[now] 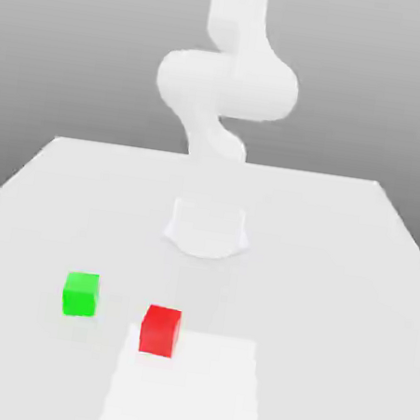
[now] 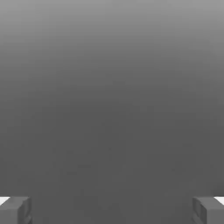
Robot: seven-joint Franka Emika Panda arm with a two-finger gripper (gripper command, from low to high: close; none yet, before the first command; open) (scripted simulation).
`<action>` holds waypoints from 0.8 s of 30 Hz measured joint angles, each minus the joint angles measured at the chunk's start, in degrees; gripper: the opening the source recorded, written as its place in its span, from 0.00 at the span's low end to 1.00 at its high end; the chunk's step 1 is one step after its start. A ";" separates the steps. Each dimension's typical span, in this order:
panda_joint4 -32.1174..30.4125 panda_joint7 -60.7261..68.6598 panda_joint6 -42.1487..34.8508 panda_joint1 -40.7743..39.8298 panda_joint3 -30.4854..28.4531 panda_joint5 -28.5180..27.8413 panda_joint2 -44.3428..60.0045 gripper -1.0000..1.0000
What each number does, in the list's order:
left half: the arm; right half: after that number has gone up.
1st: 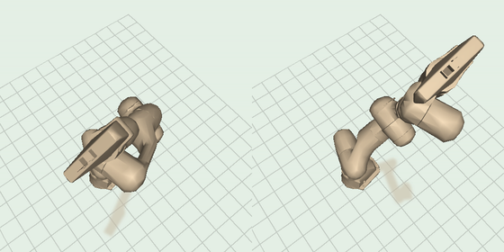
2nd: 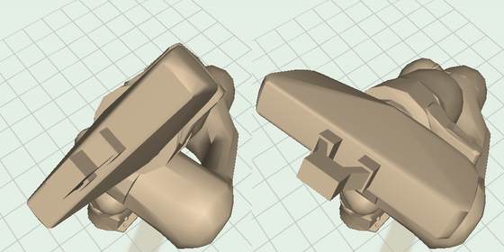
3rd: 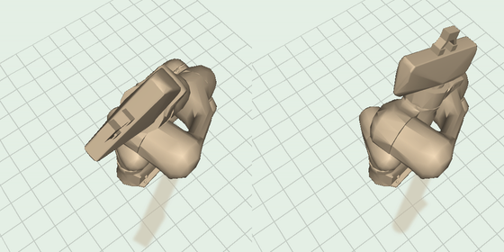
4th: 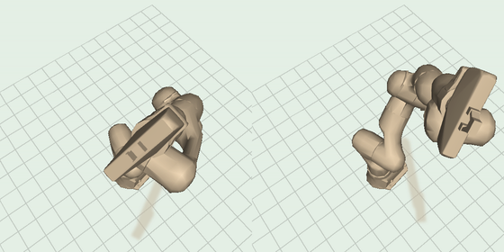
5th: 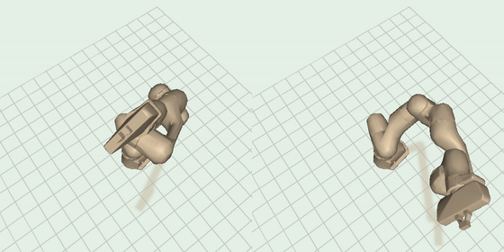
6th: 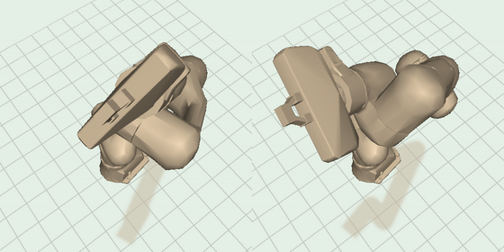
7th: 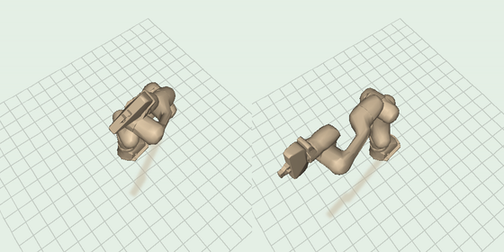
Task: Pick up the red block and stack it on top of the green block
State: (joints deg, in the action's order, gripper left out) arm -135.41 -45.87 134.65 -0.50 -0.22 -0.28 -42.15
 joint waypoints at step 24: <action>-29.52 3.54 39.88 -5.19 -1.46 2.90 51.75 0.50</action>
State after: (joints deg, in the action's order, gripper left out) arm -164.94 -42.32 174.53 -5.69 -1.68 2.62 9.59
